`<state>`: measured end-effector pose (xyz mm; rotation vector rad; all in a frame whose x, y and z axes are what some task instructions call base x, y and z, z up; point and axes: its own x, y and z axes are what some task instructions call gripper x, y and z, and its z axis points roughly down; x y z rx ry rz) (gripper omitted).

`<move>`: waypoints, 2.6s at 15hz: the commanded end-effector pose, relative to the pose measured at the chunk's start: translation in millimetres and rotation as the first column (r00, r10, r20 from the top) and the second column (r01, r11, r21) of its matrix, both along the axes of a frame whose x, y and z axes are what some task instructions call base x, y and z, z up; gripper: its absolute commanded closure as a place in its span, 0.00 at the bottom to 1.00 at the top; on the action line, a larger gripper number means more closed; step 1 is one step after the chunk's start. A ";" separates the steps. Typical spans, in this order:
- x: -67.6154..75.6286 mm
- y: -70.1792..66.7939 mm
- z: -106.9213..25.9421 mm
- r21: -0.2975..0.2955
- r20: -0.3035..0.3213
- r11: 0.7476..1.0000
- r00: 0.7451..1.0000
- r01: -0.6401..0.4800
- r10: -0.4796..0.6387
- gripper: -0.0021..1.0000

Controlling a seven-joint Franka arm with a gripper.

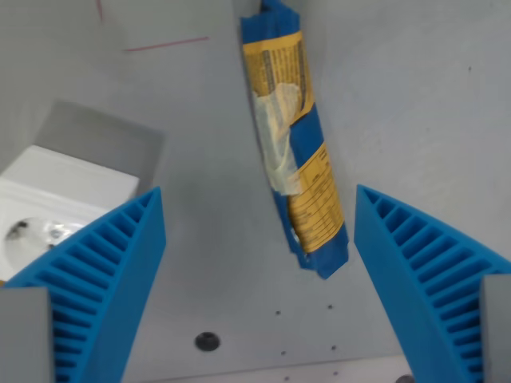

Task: Pick up the blue bag

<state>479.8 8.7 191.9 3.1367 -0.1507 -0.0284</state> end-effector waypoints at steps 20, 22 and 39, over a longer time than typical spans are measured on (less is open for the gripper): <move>-3.3 -29.0 -57.8 -0.011 0.125 0.990 0.982 -0.143 0.144 0.00; -3.5 -29.6 -67.9 -0.011 0.122 0.990 0.982 -0.142 0.142 0.00; -4.2 -29.8 -73.0 -0.011 0.119 0.990 0.983 -0.142 0.142 1.00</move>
